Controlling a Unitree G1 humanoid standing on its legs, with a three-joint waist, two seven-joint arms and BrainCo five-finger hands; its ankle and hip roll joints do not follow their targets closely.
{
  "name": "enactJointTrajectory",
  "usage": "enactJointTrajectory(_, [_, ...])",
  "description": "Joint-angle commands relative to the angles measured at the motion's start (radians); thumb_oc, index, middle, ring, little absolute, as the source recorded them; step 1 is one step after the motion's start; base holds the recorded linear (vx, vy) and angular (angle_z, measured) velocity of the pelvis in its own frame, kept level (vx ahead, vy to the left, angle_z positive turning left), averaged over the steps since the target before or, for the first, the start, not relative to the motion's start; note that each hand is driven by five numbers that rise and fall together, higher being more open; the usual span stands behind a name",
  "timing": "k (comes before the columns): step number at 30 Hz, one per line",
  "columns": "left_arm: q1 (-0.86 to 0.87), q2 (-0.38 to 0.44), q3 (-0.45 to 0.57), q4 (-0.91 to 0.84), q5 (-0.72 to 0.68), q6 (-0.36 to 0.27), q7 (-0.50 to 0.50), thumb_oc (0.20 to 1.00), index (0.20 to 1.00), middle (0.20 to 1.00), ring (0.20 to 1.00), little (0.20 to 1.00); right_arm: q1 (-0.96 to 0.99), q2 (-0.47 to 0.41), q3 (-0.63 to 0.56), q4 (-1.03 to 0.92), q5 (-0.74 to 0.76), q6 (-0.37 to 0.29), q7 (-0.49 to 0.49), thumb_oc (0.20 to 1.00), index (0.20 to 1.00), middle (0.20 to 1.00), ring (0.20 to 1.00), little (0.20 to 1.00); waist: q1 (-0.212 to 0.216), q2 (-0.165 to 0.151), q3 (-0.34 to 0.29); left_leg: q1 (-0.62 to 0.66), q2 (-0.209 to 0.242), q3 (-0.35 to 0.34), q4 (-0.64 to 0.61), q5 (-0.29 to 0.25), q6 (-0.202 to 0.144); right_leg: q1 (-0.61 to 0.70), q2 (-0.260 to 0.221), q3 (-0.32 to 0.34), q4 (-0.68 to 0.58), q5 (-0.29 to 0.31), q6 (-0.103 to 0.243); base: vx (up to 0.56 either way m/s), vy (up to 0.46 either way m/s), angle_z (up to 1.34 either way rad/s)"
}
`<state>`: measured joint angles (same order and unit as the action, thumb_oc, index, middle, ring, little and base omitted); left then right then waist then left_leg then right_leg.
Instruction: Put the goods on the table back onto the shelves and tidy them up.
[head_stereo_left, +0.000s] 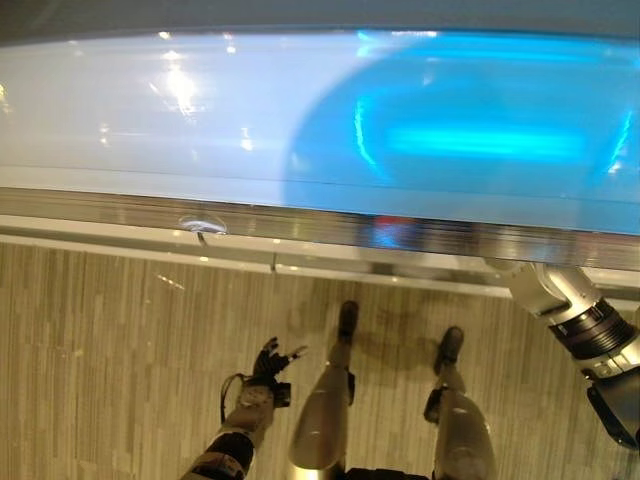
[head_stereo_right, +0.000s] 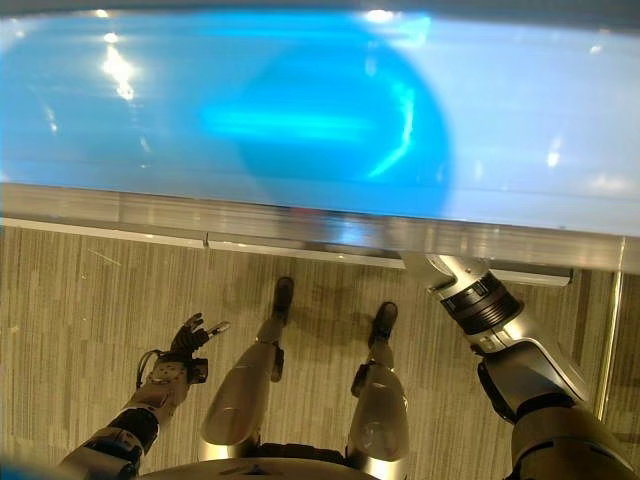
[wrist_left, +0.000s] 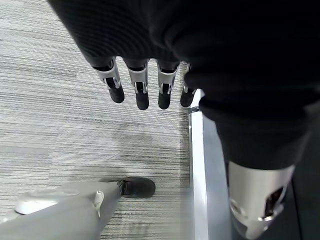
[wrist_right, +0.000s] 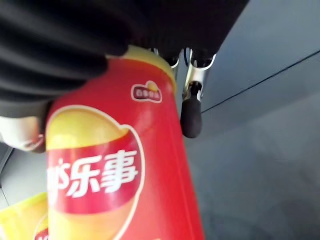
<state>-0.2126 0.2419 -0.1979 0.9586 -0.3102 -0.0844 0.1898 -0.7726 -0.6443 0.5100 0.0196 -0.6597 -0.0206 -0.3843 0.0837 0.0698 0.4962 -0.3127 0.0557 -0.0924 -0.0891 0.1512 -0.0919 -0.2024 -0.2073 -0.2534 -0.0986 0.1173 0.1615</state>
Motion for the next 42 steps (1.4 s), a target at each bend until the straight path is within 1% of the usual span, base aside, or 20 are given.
enactJointTrajectory(1, [-0.026,0.022,-0.032,0.075,-0.019,-0.01,0.016,1.0,1.0,1.0,1.0,1.0,-0.068,0.029,0.026,0.012,0.0,-0.016,-0.025,0.2,0.2,0.2,0.2,0.2,0.001,-0.011,-0.059,-0.006,0.06,0.051,0.002,-0.063,-0.054,-0.056,-0.087,0.073,0.138,-0.072,0.044,0.0,0.0,0.0])
enactJointTrajectory(14, [-0.038,0.02,-0.038,0.079,-0.029,-0.014,0.019,1.0,1.0,1.0,1.0,1.0,-0.099,0.031,0.056,0.072,-0.021,-0.001,-0.032,0.2,0.2,0.2,0.2,0.2,0.003,-0.001,-0.053,-0.014,0.055,0.05,0.002,-0.061,-0.055,-0.067,-0.092,0.074,0.148,-0.072,0.046,0.0,0.0,0.0])
enactJointTrajectory(23, [-0.045,0.021,-0.041,0.08,-0.032,-0.014,0.022,1.0,1.0,1.0,1.0,1.0,-0.129,0.023,0.043,0.067,-0.018,0.004,-0.05,0.2,0.2,0.2,0.2,0.2,0.003,-0.004,-0.059,-0.013,0.056,0.051,0.002,-0.063,-0.054,-0.069,-0.092,0.075,0.148,-0.07,0.048,0.0,0.0,0.0])
enactJointTrajectory(32, [-0.043,0.019,-0.038,0.088,-0.032,-0.013,0.016,1.0,1.0,1.0,1.0,1.0,-0.127,0.027,0.06,0.079,-0.023,0.002,-0.031,0.2,0.2,0.2,0.2,0.2,0.006,-0.003,-0.063,-0.015,0.054,0.052,0.002,-0.063,-0.055,-0.066,-0.094,0.073,0.141,-0.064,0.05,0.0,0.0,0.0])
enactJointTrajectory(42, [-0.044,0.016,-0.042,0.092,-0.039,-0.015,0.021,1.0,1.0,1.0,1.0,1.0,-0.136,0.037,0.066,0.096,-0.021,0.006,-0.039,0.2,0.2,0.2,0.2,0.2,0.007,0.0,-0.066,-0.019,0.052,0.053,0.002,-0.062,-0.055,-0.067,-0.096,0.073,0.138,-0.061,0.051,0.0,0.0,0.0])
